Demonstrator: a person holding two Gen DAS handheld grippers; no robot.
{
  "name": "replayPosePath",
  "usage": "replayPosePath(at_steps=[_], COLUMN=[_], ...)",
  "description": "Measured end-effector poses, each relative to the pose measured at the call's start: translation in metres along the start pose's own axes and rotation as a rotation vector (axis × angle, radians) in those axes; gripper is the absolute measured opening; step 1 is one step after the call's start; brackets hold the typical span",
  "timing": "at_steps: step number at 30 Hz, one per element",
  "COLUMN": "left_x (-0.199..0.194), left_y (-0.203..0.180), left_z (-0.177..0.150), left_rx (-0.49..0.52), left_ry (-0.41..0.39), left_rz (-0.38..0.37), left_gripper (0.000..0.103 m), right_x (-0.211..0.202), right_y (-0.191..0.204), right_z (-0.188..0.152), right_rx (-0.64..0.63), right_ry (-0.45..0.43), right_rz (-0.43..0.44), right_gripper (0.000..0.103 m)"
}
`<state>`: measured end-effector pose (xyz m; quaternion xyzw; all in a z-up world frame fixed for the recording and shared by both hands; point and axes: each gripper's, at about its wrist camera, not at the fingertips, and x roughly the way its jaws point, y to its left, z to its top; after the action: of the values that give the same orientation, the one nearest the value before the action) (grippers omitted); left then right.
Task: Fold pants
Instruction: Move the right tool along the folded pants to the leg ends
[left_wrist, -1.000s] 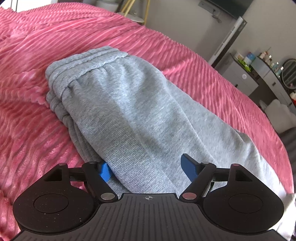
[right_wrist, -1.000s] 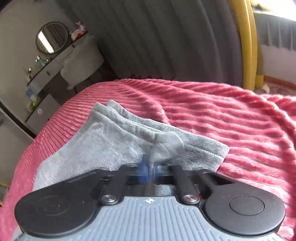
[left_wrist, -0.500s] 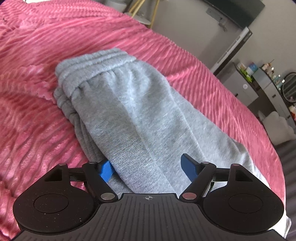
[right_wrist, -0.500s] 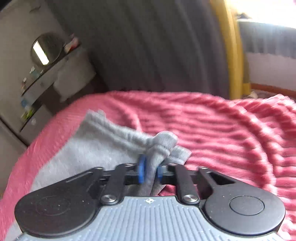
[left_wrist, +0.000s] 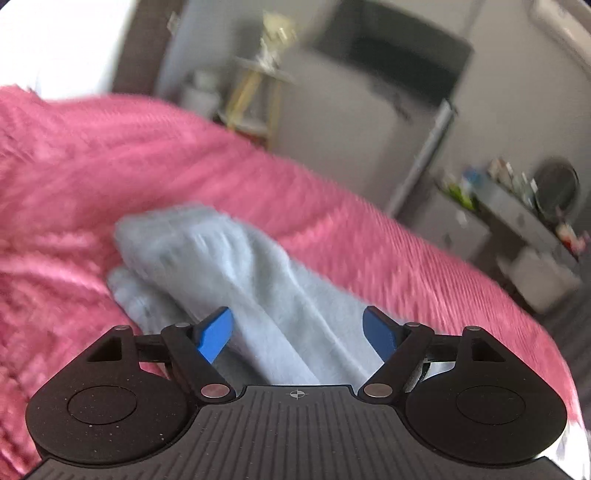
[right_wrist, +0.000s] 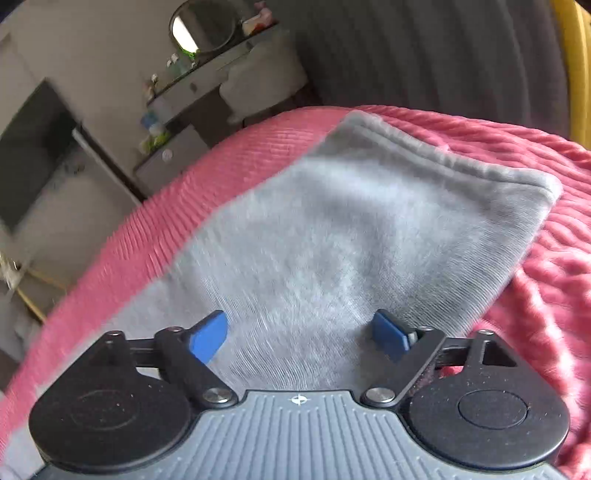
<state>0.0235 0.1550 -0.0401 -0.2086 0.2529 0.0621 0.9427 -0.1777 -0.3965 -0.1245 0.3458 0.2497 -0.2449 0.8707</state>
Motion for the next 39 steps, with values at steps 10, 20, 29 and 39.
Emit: replayPosePath(at_steps=[10,20,29,39], left_x=[0.009,0.084,0.051,0.048], left_y=[-0.015,-0.004,0.028,-0.009], left_z=[-0.004,-0.026,-0.003,-0.031], left_rx=[0.141,0.332,0.080,0.053], left_ry=[-0.057,0.235,0.132,0.322], left_rz=[0.008,0.323,0.304,0.035], left_gripper=[0.096,0.095,0.095,0.096], right_x=[0.014,0.016,0.017,0.019], right_y=[0.033,0.051,0.054,0.059], right_z=[-0.019,-0.027,-0.031,-0.033], right_rx=[-0.238,-0.323,-0.363,-0.389], right_ry=[-0.029,-0.029,-0.043,-0.047], right_rz=[-0.123,-0.207,-0.219,-0.262], right_gripper=[0.098,0.098,0.098,0.098])
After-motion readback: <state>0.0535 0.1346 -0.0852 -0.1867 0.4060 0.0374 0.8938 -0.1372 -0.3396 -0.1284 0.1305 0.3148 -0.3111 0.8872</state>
